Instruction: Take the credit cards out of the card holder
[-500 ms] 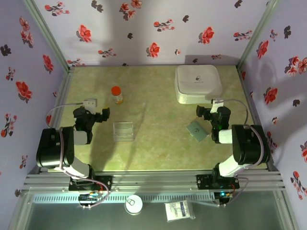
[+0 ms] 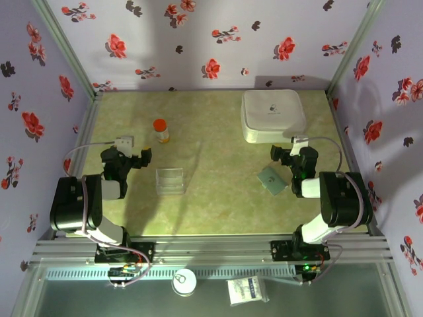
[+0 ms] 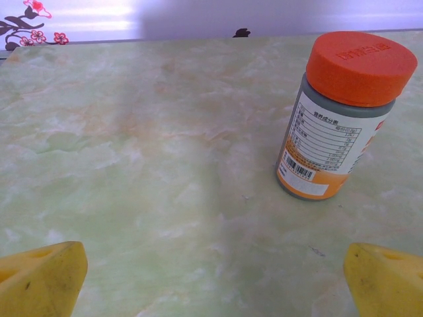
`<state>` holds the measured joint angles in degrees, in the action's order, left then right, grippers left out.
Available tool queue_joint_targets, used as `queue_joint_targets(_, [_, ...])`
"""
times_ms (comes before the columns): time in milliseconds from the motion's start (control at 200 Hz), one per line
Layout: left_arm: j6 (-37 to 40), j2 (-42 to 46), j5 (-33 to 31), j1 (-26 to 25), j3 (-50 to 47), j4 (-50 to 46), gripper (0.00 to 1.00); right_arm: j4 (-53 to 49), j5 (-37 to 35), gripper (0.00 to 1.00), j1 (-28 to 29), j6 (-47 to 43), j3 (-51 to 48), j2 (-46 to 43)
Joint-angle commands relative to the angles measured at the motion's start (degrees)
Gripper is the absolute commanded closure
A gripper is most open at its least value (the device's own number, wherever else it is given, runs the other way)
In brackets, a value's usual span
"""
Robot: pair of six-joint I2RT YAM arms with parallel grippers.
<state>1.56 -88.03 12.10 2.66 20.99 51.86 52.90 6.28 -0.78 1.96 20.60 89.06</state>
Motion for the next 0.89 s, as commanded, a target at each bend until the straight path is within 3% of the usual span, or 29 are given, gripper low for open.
queue_joint_targets(0, [1.15,-0.04,0.73,0.27,-0.34,1.74,0.0,1.67,-0.01,0.01,-0.44,0.0,-0.04,0.33])
queue_joint_targets(185, [1.07,0.03,0.72,0.33,-0.34,1.7,0.0,-2.06,-7.64,0.01,-0.45,2.76,1.85,0.48])
queue_joint_targets(890, [0.9,0.0,0.38,0.49,-0.25,1.49,0.0,-2.0,-7.38,0.01,-0.37,2.51,1.78,0.25])
